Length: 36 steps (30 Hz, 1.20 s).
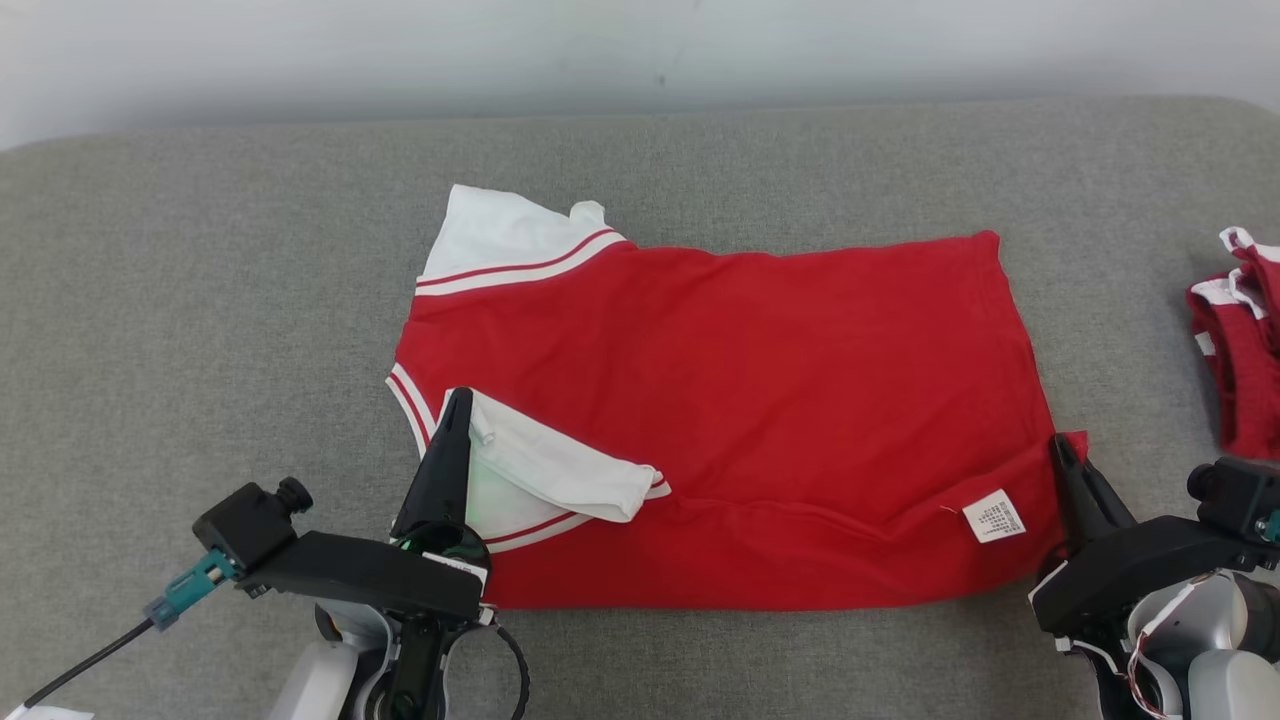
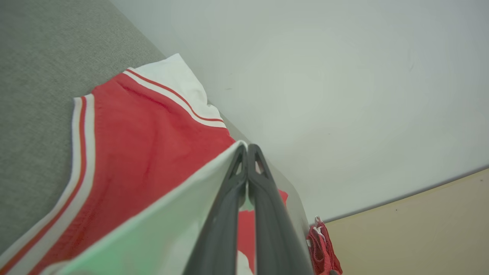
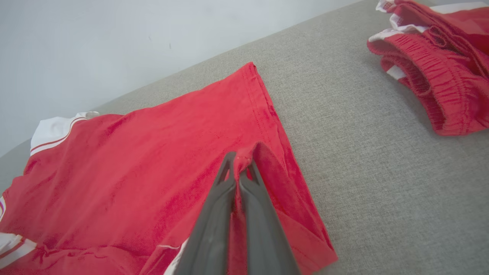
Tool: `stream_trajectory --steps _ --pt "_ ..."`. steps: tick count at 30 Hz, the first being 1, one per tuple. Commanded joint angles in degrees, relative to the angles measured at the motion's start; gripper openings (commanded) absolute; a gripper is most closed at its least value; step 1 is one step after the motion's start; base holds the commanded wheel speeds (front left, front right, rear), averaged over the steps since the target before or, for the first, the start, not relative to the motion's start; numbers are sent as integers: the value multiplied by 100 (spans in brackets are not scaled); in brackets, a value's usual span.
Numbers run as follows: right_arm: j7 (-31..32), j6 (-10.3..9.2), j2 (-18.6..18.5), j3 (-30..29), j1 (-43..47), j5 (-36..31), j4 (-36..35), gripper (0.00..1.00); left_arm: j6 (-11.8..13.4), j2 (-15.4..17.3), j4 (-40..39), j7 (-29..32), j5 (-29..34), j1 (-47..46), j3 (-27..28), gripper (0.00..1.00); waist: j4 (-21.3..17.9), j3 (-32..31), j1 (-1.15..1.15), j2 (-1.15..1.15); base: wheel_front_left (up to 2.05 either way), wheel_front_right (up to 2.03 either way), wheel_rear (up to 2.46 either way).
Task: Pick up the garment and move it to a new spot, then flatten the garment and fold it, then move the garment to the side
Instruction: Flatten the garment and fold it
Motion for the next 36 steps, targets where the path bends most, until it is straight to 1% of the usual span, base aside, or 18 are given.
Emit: stream_trajectory --steps 1,7,11,17,22,23,24,25,28,31,36 --pt "-72 -15 -18 9 -28 -51 31 0 -46 -2 70 -103 96 -96 27 0 -8 88 -1 -1 0 0 0" --pt "-256 -15 -15 -190 -91 -129 102 0 -91 -16 285 -355 144 -250 66 0 35 169 -1 -1 0 0 0" --pt "-285 -15 18 -315 -78 -203 147 0 -102 9 409 -432 60 -303 87 0 54 207 -1 -1 0 0 0" --pt "-284 -16 47 -319 -146 -246 244 0 -121 37 515 -423 92 -423 15 0 61 240 -1 -1 0 0 0" --pt "-248 -16 58 -267 -258 -367 423 0 -122 95 783 -470 330 -690 -85 0 64 265 -1 -1 0 0 0" --pt "-237 -16 58 -277 -279 -406 474 29 -101 122 851 -501 438 -762 -121 5 67 265 -1 -1 0 0 0" --pt "-227 -16 58 -312 -304 -441 521 100 -47 161 928 -549 602 -842 -163 38 72 260 -1 -1 0 0 0" --pt "-253 -16 60 -379 -338 -462 557 100 10 197 1030 -584 754 -908 -228 100 79 251 -1 -1 0 0 0" --pt "-270 -16 80 -425 -400 -523 666 100 245 325 1333 -723 1438 -1090 -507 100 85 191 -1 -1 0 0 0" --pt "-254 -16 76 -514 -344 -599 658 100 470 445 1499 -856 1990 -1130 -631 100 78 79 -1 -1 0 0 0" --pt "21 -16 83 -696 -79 -832 331 100 1009 790 1498 -939 2797 -750 -800 100 50 -127 -1 -1 0 0 0"
